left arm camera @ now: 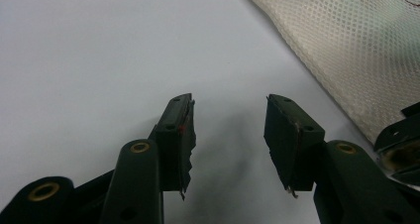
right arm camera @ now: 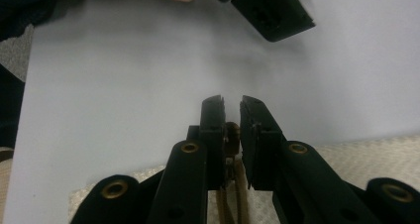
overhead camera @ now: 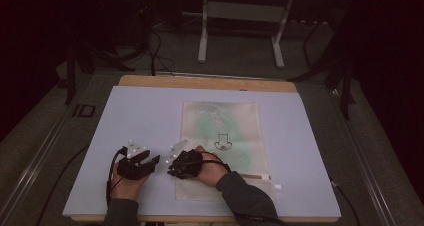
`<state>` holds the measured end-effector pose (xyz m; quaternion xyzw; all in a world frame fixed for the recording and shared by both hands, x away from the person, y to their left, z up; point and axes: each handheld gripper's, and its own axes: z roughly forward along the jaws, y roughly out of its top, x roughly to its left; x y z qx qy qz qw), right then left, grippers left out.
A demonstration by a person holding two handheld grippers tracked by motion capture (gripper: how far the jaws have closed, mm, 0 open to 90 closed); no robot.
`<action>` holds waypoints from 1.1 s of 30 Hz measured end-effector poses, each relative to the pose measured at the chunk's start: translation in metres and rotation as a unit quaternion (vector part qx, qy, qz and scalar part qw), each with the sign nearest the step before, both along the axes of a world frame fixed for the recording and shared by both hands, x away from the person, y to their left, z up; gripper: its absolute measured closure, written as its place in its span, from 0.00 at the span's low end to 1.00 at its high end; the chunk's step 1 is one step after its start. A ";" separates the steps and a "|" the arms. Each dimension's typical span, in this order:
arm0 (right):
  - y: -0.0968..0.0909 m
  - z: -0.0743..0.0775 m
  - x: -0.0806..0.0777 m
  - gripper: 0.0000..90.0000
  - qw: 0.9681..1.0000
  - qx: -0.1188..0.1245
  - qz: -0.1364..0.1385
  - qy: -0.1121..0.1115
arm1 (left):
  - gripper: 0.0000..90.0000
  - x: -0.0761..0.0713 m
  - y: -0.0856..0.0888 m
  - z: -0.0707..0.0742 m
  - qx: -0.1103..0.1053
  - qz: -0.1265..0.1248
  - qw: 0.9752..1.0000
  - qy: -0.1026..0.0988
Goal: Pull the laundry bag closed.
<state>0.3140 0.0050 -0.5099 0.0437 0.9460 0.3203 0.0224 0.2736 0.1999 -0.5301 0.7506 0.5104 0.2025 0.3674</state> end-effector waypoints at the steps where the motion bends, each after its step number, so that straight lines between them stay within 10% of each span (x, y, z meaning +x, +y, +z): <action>1: -0.001 0.001 0.000 0.90 1.000 0.001 0.000 -0.002 | 0.60 0.000 0.000 0.000 0.000 0.000 1.000 0.000; 23: -0.035 0.001 0.001 0.89 1.000 -0.020 0.007 0.005 | 0.60 -0.003 -0.003 0.001 -0.001 -0.018 1.000 0.001; 33: -0.031 -0.002 0.006 0.91 0.999 -0.024 0.011 0.027 | 0.70 -0.011 -0.008 0.003 -0.023 -0.073 0.997 0.005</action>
